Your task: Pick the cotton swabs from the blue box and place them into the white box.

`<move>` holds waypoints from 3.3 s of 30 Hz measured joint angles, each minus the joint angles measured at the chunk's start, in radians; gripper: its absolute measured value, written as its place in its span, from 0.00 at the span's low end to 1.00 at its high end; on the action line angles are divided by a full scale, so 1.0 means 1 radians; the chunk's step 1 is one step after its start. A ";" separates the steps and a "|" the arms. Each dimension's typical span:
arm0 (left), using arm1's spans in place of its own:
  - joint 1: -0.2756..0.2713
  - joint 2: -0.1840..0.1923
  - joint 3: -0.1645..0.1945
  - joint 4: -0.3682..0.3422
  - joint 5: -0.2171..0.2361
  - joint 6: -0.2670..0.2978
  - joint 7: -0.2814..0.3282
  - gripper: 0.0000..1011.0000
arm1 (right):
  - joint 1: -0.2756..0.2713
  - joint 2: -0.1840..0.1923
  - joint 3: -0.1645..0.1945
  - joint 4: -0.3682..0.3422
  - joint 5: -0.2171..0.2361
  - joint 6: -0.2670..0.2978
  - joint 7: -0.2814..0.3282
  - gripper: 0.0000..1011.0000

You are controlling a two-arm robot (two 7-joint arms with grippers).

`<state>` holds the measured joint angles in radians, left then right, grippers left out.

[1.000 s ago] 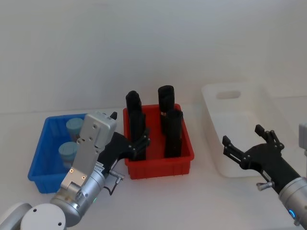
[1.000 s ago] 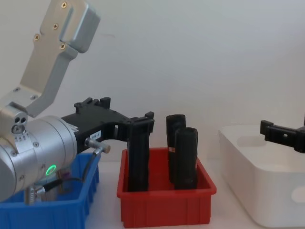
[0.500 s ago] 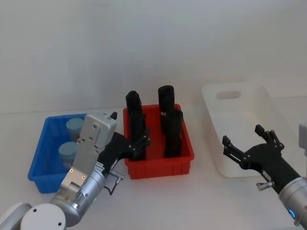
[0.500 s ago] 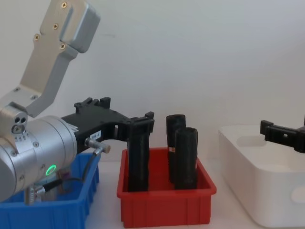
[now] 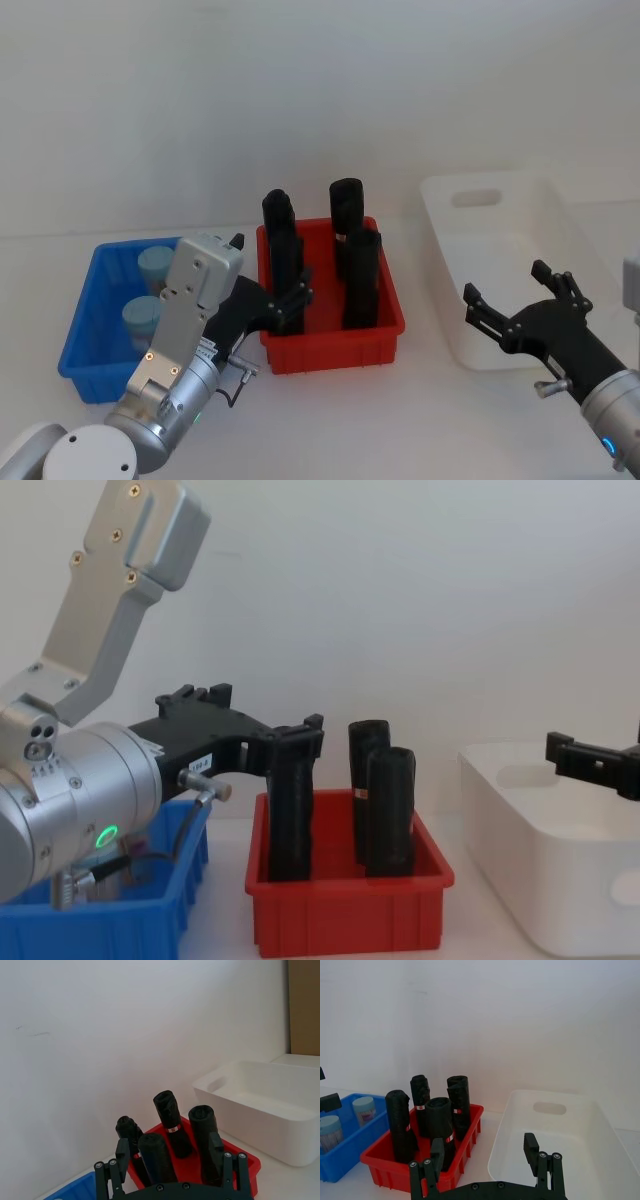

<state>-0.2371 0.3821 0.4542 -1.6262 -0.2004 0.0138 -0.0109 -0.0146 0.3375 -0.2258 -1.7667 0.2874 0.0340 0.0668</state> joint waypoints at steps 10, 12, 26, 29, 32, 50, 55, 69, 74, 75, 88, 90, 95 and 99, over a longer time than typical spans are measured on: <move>0.000 0.000 -0.002 0.000 -0.001 0.000 -0.001 0.99 | 0.000 0.000 0.000 0.000 0.000 0.000 0.000 0.99; 0.000 0.001 -0.003 0.000 -0.004 0.002 -0.004 0.99 | 0.000 0.000 0.000 0.000 0.000 0.000 0.000 0.99; -0.016 0.010 -0.033 0.015 -0.068 0.066 -0.043 0.99 | 0.000 0.000 0.000 0.000 0.000 0.000 0.000 0.99; -0.023 0.010 -0.041 0.027 -0.085 0.081 -0.048 0.99 | 0.000 0.000 0.000 0.000 0.000 0.000 0.000 0.99; -0.031 0.009 -0.050 0.041 -0.101 0.095 -0.051 0.99 | 0.000 0.000 0.000 0.000 0.000 0.000 0.000 0.99; -0.070 0.007 -0.095 0.137 -0.161 0.156 -0.034 0.99 | 0.000 0.000 0.000 0.000 0.000 0.000 0.000 0.99; -0.075 0.010 -0.108 0.159 -0.172 0.173 -0.024 0.99 | 0.000 0.000 0.000 0.000 0.000 0.000 0.000 0.99; -0.089 0.017 -0.136 0.223 -0.192 0.205 0.004 0.99 | 0.000 0.000 0.000 0.000 0.000 0.000 0.000 0.99; -0.100 0.016 -0.146 0.253 -0.194 0.213 0.006 0.99 | 0.000 0.000 0.000 0.000 0.000 0.000 0.000 0.99; -0.102 0.016 -0.147 0.260 -0.194 0.214 0.006 0.99 | 0.000 0.000 0.000 0.000 0.000 0.000 0.000 0.99; -0.148 0.002 -0.161 0.361 -0.195 0.221 -0.024 0.99 | 0.000 0.000 0.000 0.000 0.000 0.000 0.000 0.99; -0.152 0.000 -0.162 0.372 -0.195 0.221 -0.029 0.99 | 0.000 0.000 0.000 0.000 0.000 0.000 0.000 0.99; -0.164 -0.005 -0.165 0.399 -0.195 0.221 -0.047 0.99 | 0.000 0.000 0.000 0.000 0.000 0.000 0.000 0.99; -0.168 -0.007 -0.166 0.413 -0.199 0.220 -0.057 0.99 | 0.000 0.000 0.000 0.000 0.000 0.000 0.000 0.99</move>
<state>-0.4055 0.3751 0.2877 -1.2130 -0.3996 0.2341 -0.0682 -0.0146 0.3375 -0.2258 -1.7668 0.2874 0.0341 0.0667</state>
